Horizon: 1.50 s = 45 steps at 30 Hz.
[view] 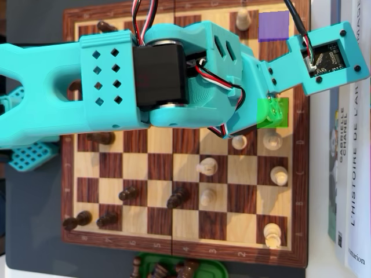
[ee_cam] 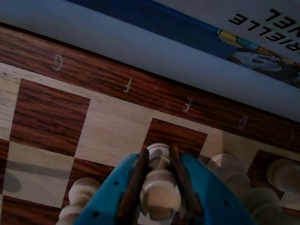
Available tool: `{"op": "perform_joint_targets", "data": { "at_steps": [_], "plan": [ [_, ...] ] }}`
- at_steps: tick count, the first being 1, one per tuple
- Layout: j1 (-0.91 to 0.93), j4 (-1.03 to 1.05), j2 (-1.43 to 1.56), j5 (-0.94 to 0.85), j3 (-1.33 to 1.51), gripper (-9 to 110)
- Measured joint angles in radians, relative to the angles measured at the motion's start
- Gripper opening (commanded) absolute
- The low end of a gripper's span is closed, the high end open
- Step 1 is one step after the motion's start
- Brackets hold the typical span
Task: Play chess
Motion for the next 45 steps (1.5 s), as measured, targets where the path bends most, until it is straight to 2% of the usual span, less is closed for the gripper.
{"op": "perform_joint_targets", "data": {
  "at_steps": [16,21,45],
  "plan": [
    [0.008,-0.003,0.000,0.000,0.000,5],
    [0.008,-0.003,0.000,0.000,0.000,10],
    [0.008,-0.003,0.000,0.000,0.000,14]
  ]
}}
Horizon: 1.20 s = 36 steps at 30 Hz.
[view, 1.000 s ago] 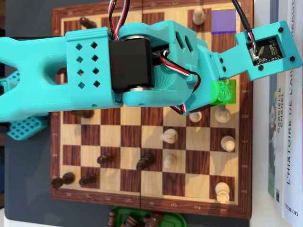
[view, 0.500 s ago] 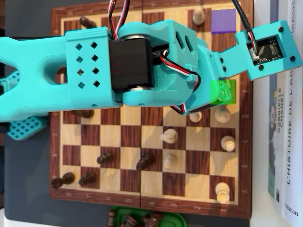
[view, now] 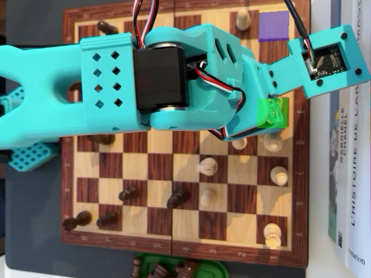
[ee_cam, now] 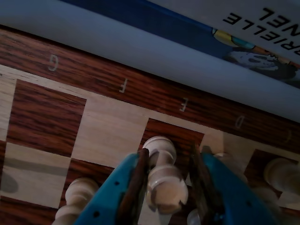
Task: Play chess
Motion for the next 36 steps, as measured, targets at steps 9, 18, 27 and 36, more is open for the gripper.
{"op": "perform_joint_targets", "data": {
  "at_steps": [9,18,27,36],
  "plan": [
    [-0.005,0.000,0.000,0.000,0.000,14],
    [-0.012,0.000,0.015,0.000,0.000,14],
    [-0.015,0.000,0.094,0.000,0.000,14],
    [-0.015,-0.003,0.163,0.000,0.003,13]
  ]
}}
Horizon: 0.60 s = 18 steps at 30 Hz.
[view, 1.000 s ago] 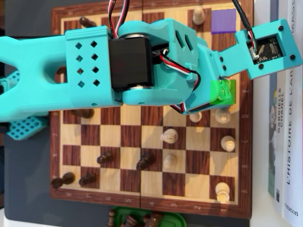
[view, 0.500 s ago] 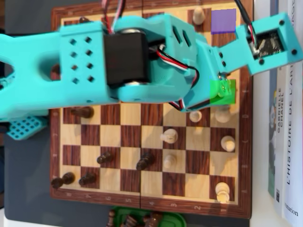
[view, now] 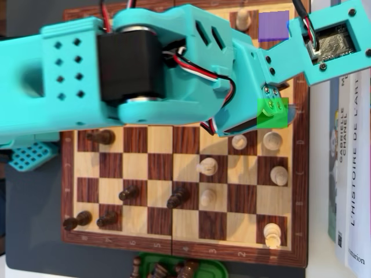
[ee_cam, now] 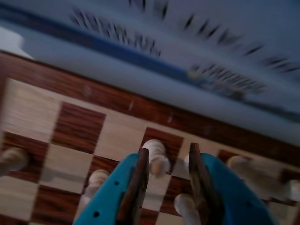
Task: Play chess
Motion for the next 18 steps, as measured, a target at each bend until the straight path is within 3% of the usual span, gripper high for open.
{"op": "perform_joint_targets", "data": {
  "at_steps": [18],
  "plan": [
    [0.061,-0.002,0.614,0.000,0.448,14]
  ]
}}
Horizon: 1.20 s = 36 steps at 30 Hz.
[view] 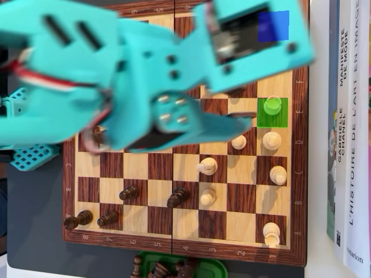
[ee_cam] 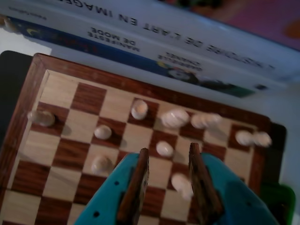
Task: Play chess
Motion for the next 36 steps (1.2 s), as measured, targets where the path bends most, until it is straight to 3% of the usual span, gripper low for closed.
{"op": "perform_joint_targets", "data": {
  "at_steps": [19,36],
  "plan": [
    [0.169,-0.011,0.859,0.000,0.646,14],
    [0.109,-0.759,1.428,0.000,1.207,14]
  ]
}}
